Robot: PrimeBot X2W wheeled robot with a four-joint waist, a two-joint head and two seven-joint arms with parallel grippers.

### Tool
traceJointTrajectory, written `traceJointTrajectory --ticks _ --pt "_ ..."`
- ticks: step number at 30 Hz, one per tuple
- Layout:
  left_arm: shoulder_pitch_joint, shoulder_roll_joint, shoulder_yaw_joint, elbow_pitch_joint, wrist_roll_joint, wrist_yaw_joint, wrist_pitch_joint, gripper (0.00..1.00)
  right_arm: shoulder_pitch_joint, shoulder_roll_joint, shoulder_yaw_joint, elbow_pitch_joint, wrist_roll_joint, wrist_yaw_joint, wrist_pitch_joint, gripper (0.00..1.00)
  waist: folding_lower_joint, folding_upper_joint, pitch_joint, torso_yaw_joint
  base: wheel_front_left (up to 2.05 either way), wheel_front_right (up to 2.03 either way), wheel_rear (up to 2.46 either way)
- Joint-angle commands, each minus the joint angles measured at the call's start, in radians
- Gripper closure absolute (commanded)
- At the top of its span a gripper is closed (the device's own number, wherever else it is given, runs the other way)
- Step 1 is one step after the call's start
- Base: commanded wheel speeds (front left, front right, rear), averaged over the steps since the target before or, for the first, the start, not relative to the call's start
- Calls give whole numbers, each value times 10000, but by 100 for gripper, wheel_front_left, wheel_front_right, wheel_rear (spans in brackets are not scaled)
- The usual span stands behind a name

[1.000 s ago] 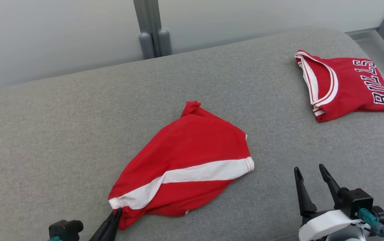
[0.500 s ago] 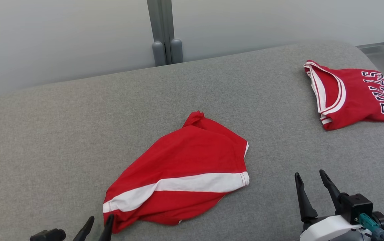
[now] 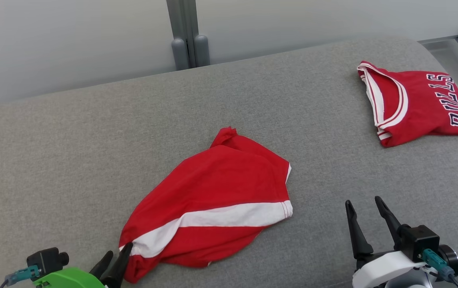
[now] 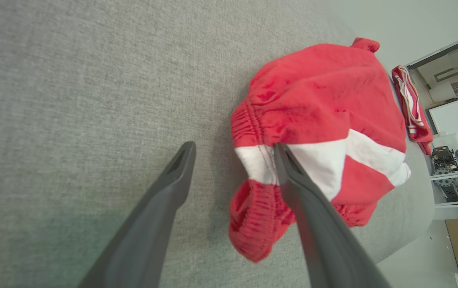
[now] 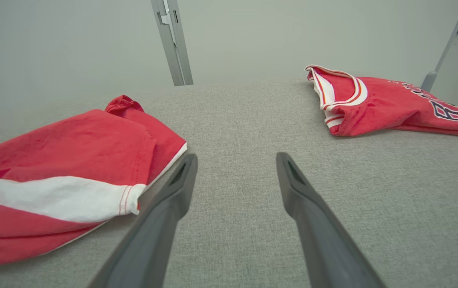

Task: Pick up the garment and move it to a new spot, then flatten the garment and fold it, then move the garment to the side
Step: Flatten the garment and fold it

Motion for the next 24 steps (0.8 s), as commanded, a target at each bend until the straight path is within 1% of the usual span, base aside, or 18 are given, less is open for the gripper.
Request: traceJointTrajectory --ticks 1,4,5,6,7,8,9,11,15,19,24 --pt "-140 100 36 -12 -165 29 245 0 4 -16 -42 -12 23 -16 1 0 0 0 74 -121 0 0 0" --pt "-33 281 0 -258 -445 5 720 0 103 -16 -84 -25 66 -16 1 0 0 0 135 -206 0 0 0" --pt "14 290 30 -333 -561 -23 787 33 122 -16 -90 -24 87 -16 1 0 0 0 146 -221 0 0 0" --pt "82 325 32 -445 -630 -54 886 58 129 -16 -82 -23 97 -16 1 0 0 0 160 -246 0 0 0" --pt "123 369 23 -556 -647 -76 935 71 122 -18 -81 -21 107 -16 1 0 0 0 171 -261 0 0 0" --pt "187 388 16 -658 -741 -74 1017 95 112 -16 -77 -11 125 -16 1 0 0 0 185 -278 0 0 0" --pt "236 409 -13 -740 -764 -78 1076 100 93 -16 -68 0 149 -16 1 0 0 0 200 -289 0 0 0" --pt "278 544 -73 -962 -695 -87 1158 100 39 -18 -69 9 194 -16 1 0 0 0 223 -310 0 0 0" --pt "310 733 56 -1292 -459 16 933 100 -32 -18 -59 2 248 -16 1 0 0 0 242 -322 0 0 0" --pt "-65 832 233 -1568 -299 81 716 100 -112 -16 -8 26 258 -16 1 0 0 0 257 -353 0 0 0" --pt "-784 763 252 -1794 -159 169 811 100 -300 -19 128 45 309 -18 1 0 0 0 258 -657 0 0 0"
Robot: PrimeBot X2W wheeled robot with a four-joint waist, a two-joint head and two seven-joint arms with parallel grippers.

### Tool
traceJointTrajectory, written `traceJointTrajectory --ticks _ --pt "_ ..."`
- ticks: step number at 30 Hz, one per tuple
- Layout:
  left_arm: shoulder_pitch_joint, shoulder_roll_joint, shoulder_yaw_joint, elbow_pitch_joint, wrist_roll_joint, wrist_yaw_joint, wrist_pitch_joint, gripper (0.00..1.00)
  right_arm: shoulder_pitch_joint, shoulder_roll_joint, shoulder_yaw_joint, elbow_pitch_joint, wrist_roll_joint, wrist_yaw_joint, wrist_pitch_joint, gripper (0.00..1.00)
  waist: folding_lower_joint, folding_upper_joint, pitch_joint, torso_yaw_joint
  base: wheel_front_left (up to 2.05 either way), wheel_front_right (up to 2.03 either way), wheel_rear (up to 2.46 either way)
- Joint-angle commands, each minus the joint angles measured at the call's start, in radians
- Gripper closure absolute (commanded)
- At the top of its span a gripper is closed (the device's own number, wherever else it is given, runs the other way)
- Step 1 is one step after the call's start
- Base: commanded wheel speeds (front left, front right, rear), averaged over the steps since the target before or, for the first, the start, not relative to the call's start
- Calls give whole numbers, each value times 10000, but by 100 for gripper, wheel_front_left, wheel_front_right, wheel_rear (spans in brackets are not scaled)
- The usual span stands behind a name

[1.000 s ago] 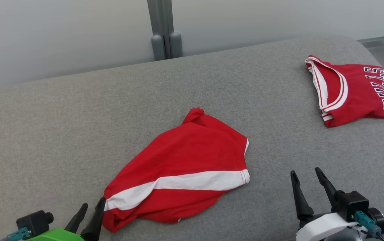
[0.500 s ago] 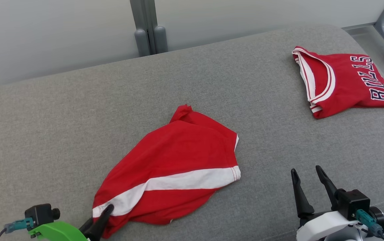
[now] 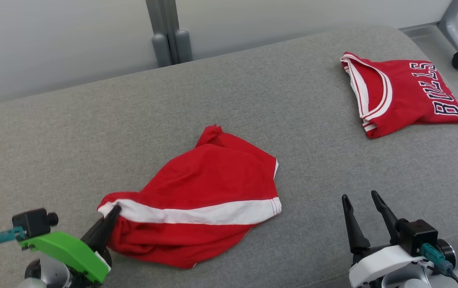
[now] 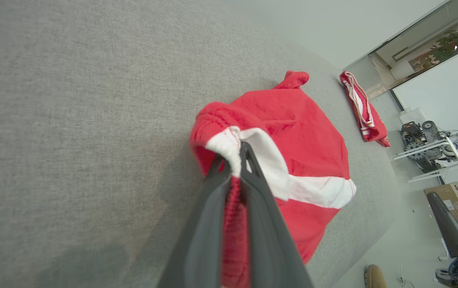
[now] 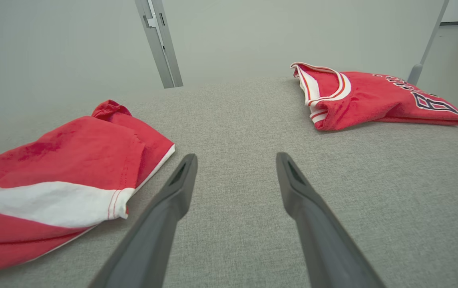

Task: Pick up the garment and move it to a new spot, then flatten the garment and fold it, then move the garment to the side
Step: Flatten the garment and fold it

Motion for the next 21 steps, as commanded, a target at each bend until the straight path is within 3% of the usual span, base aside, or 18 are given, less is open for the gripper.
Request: traceJointTrajectory --ticks 1,13,21 --pt "-376 -33 25 -56 41 31 83 100 -101 -23 8 6 72 -16 1 0 0 0 10 -195 0 0 0" --pt "-3941 -420 -241 389 1085 29 392 100 -263 -20 70 49 407 -16 1 0 0 0 435 -1398 0 0 0" --pt "-5581 -756 -629 662 1668 -130 475 100 -137 -19 124 92 561 -16 1 0 0 0 429 -1767 0 0 0"
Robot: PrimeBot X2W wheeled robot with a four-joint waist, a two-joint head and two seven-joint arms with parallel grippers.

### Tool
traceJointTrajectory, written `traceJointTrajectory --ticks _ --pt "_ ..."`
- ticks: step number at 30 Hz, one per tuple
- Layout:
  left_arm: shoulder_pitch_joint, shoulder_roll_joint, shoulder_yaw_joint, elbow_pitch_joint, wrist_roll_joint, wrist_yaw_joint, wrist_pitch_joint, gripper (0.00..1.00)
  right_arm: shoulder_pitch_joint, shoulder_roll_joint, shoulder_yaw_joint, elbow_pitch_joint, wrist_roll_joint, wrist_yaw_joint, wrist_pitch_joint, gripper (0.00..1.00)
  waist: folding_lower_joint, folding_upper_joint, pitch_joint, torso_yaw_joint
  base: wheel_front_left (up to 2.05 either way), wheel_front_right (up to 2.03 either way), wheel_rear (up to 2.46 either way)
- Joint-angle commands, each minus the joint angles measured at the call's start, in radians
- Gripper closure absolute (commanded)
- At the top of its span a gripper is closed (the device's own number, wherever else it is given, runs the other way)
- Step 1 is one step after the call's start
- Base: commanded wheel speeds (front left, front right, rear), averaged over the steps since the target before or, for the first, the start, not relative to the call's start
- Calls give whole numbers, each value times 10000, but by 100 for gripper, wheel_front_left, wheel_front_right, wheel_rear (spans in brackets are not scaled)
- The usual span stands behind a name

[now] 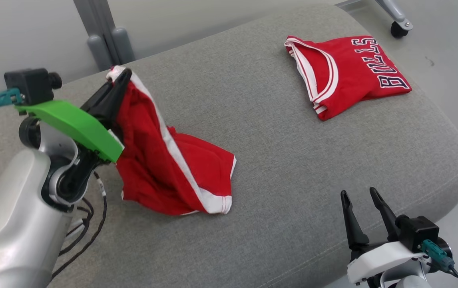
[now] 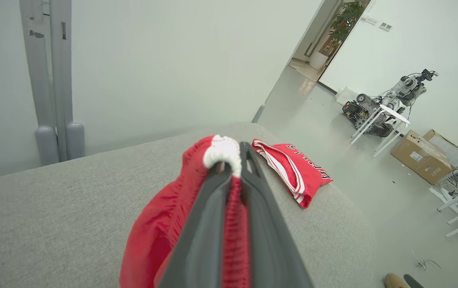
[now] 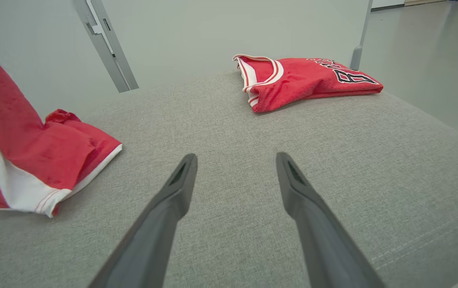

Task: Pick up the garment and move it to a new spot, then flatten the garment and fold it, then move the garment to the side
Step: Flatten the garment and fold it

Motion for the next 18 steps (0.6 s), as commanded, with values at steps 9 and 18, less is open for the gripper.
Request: traceJointTrajectory --ticks 9,18 --pt "-1614 -525 -384 -332 88 -263 237 100 -134 -11 33 82 41 -16 1 0 0 -1 -178 -55 0 0 0" --pt "-546 -120 -808 -1279 190 -351 11 100 140 -12 -88 27 -64 -16 1 0 0 -1 -354 223 0 0 0"
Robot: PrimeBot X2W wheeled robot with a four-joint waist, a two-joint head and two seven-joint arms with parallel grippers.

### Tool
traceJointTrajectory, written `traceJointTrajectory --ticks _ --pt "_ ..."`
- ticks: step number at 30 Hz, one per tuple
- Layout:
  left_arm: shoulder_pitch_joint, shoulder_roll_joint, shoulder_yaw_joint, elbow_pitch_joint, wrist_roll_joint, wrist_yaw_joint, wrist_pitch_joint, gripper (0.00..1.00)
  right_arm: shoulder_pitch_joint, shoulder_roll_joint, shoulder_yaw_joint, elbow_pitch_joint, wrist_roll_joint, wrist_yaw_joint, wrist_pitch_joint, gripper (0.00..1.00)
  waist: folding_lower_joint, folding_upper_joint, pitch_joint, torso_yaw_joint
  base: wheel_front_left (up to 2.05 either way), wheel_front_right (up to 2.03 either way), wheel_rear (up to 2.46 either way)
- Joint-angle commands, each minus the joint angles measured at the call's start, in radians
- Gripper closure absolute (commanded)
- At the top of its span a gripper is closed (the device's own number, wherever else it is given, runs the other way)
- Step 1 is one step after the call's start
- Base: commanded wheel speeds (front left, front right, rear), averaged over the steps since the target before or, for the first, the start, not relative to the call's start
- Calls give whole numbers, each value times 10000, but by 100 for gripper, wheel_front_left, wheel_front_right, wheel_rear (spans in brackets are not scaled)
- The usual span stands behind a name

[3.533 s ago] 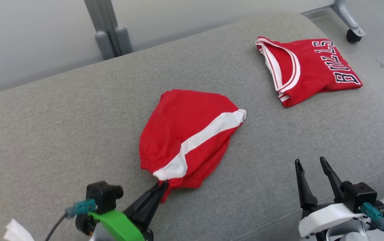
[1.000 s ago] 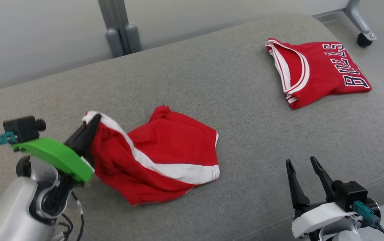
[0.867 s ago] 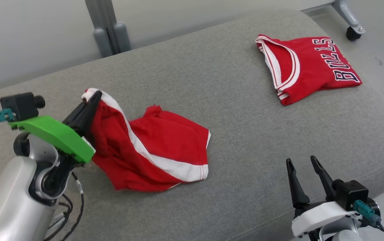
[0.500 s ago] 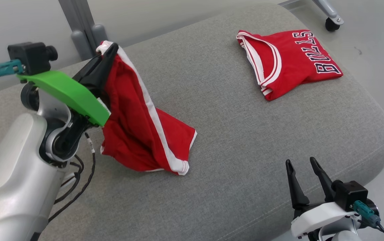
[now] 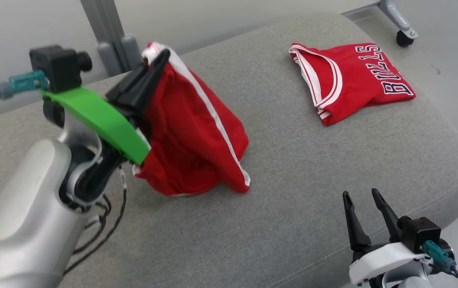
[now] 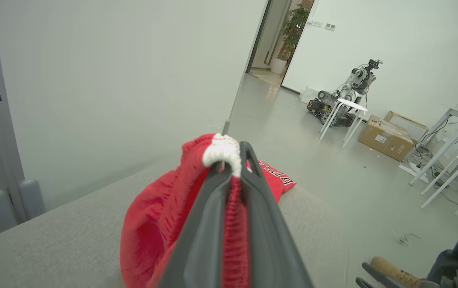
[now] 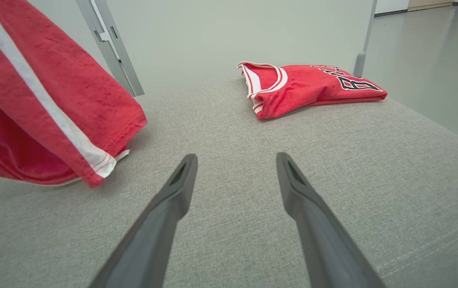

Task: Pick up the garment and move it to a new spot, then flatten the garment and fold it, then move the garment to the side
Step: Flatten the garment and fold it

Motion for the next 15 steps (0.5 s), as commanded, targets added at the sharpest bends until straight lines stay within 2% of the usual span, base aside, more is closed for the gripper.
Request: traceJointTrajectory --ticks 1,6,11,15 --pt "586 137 -112 -257 -109 -33 -8 100 172 -14 -67 -16 -70 -16 1 0 0 -1 -92 125 0 0 0" --pt "2850 891 -646 -1506 -482 -53 103 100 359 -11 -194 10 -195 -16 1 0 0 -1 -225 561 0 0 0" --pt "5212 1507 -838 -2125 -916 308 -227 100 433 -14 -255 6 -277 -16 1 0 0 -1 -339 1070 0 0 0" --pt "6666 1609 -695 -1955 -1239 571 -884 100 473 -16 -291 10 -331 -16 1 0 0 -1 -370 1491 0 0 0"
